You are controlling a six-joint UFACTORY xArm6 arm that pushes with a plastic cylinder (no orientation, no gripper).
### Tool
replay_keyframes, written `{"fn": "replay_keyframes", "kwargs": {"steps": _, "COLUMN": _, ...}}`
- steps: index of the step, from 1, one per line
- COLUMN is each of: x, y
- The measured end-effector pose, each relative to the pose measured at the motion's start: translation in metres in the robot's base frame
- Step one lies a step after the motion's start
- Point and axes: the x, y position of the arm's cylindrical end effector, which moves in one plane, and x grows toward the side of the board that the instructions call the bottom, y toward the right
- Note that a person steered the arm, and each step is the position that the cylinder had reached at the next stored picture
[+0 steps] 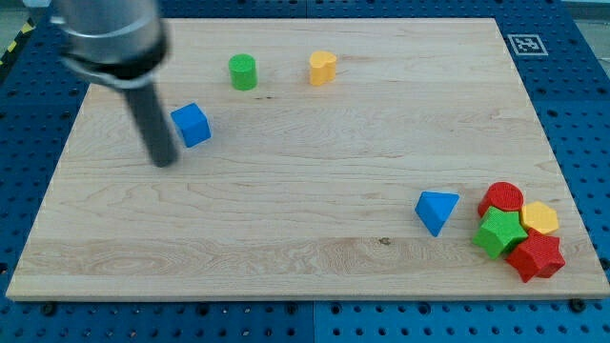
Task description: Push the blue cube to the top of the red circle
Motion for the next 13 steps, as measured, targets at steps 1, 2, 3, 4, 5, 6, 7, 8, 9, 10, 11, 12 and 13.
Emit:
{"fn": "replay_keyframes", "kwargs": {"steps": 1, "x": -0.026, "y": -0.023}}
{"fn": "replay_keyframes", "kwargs": {"steps": 2, "x": -0.043, "y": 0.002}}
{"fn": "replay_keyframes", "kwargs": {"steps": 3, "x": -0.043, "y": 0.038}}
{"fn": "replay_keyframes", "kwargs": {"steps": 4, "x": -0.041, "y": 0.077}}
{"fn": "replay_keyframes", "kwargs": {"steps": 5, "x": -0.031, "y": 0.105}}
{"fn": "replay_keyframes", "kwargs": {"steps": 6, "x": -0.018, "y": 0.143}}
{"fn": "replay_keyframes", "kwargs": {"steps": 7, "x": -0.018, "y": 0.173}}
{"fn": "replay_keyframes", "kwargs": {"steps": 8, "x": -0.018, "y": 0.191}}
{"fn": "replay_keyframes", "kwargs": {"steps": 9, "x": -0.020, "y": 0.219}}
{"fn": "replay_keyframes", "kwargs": {"steps": 10, "x": -0.019, "y": 0.244}}
{"fn": "replay_keyframes", "kwargs": {"steps": 11, "x": -0.006, "y": 0.278}}
{"fn": "replay_keyframes", "kwargs": {"steps": 12, "x": 0.008, "y": 0.329}}
{"fn": "replay_keyframes", "kwargs": {"steps": 13, "x": 0.009, "y": 0.377}}
